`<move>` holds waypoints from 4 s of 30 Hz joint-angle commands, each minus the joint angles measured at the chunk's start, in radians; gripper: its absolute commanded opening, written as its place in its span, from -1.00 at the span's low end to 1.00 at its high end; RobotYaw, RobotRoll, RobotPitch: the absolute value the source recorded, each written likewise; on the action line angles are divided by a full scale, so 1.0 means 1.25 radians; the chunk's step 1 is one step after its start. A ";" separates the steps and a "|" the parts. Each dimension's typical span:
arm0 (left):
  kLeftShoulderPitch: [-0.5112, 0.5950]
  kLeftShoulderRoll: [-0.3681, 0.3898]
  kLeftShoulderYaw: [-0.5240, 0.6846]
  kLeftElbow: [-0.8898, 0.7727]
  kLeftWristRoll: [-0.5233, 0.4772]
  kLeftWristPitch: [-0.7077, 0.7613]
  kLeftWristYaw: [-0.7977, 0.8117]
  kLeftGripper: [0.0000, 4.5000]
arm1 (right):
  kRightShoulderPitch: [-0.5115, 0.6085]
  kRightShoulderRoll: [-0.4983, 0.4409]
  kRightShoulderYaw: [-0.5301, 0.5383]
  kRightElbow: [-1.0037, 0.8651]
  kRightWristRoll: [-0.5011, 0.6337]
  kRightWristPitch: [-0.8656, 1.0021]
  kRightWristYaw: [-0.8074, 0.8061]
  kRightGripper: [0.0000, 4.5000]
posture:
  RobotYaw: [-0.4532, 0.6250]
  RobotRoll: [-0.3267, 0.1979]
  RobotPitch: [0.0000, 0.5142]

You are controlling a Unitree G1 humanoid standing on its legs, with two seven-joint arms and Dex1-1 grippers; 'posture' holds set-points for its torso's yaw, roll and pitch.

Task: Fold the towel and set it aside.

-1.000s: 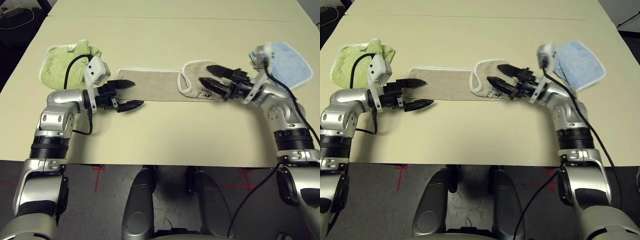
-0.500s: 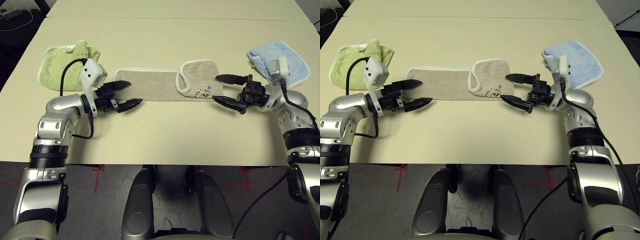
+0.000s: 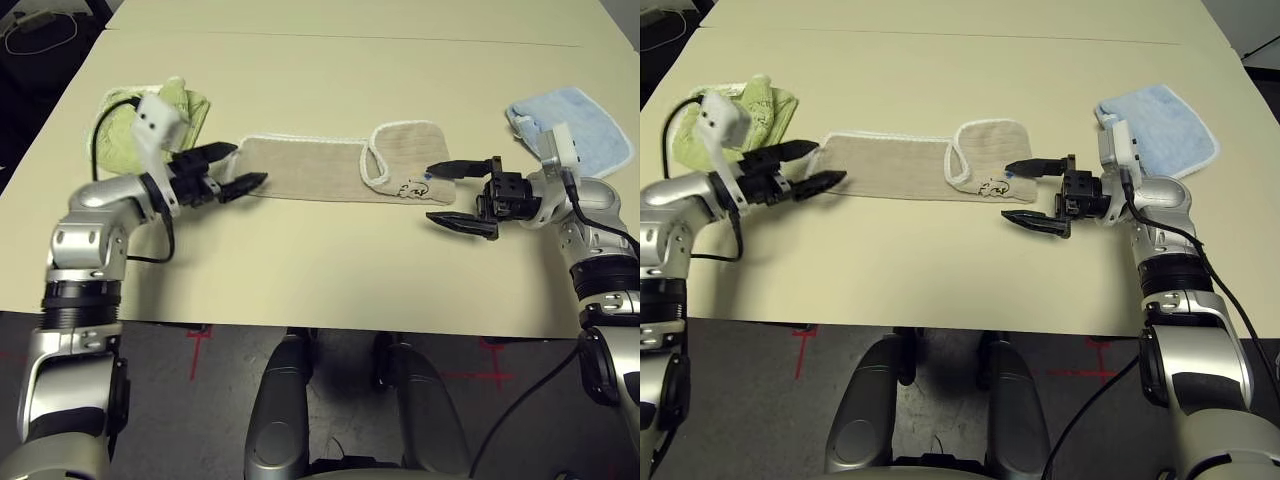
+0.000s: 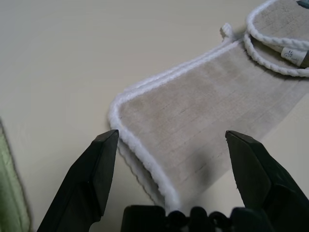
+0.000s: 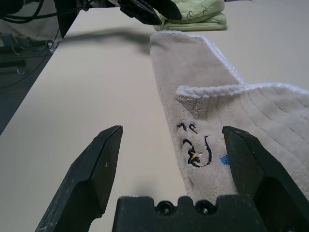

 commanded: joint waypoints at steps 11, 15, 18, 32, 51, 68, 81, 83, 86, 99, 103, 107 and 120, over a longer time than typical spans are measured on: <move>0.026 0.095 0.035 -0.073 -0.186 0.434 0.008 1.00 | 0.006 0.009 0.011 -0.001 -0.012 -0.002 -0.006 0.99 | 0.08 0.25 0.11; 0.022 0.086 0.020 -0.041 -0.176 0.444 0.023 1.00 | 0.003 0.009 0.010 -0.001 -0.013 -0.001 -0.008 0.99 | 0.07 0.25 0.10; 0.017 0.078 0.010 -0.020 -0.172 0.441 0.028 1.00 | 0.002 0.008 0.010 -0.002 -0.014 -0.002 -0.009 0.99 | 0.06 0.25 0.09; -0.047 -0.010 0.026 0.083 -0.171 0.450 0.089 1.00 | 0.006 0.002 0.009 -0.005 -0.022 -0.010 -0.018 0.99 | 0.03 0.25 0.08; -0.074 -0.051 0.035 0.169 -0.126 0.355 0.188 0.56 | 0.013 -0.002 0.011 -0.010 -0.025 -0.018 -0.025 1.00 | 0.02 0.25 0.04; -0.132 -0.076 0.090 0.149 -0.161 0.381 0.243 -0.99 | 0.003 -0.001 0.006 0.015 -0.036 -0.025 -0.038 1.00 | 0.03 0.25 0.04; -0.090 0.064 0.095 0.058 -0.205 0.488 0.162 -0.99 | -0.019 -0.004 0.002 0.052 -0.039 -0.044 -0.048 1.00 | 0.05 0.25 0.02; -0.075 0.077 0.101 0.042 -0.211 0.498 0.158 -0.99 | -0.023 -0.004 0.003 0.057 -0.040 -0.048 -0.048 1.00 | 0.06 0.25 0.02; -0.051 0.082 0.114 0.018 -0.221 0.509 0.161 -0.99 | -0.028 -0.005 0.003 0.065 -0.040 -0.053 -0.047 1.00 | 0.06 0.25 0.02; -0.201 -0.014 0.077 -0.041 -0.251 0.506 0.187 -0.99 | -0.037 -0.028 -0.004 0.086 -0.039 -0.044 -0.040 1.00 | 0.05 0.25 -0.05; -0.266 -0.091 0.059 -0.085 -0.284 0.535 0.203 -0.99 | -0.038 -0.041 -0.006 0.099 -0.039 -0.050 -0.039 1.00 | 0.03 0.25 -0.07; -0.326 -0.164 0.044 -0.115 -0.327 0.572 0.207 -0.99 | -0.038 -0.049 -0.008 0.101 -0.040 -0.052 -0.042 1.00 | 0.02 0.25 -0.08; -0.368 -0.298 -0.022 -0.064 -0.292 0.488 0.251 -0.99 | -0.030 -0.050 -0.010 0.097 -0.038 -0.058 -0.056 1.00 | 0.00 0.25 -0.11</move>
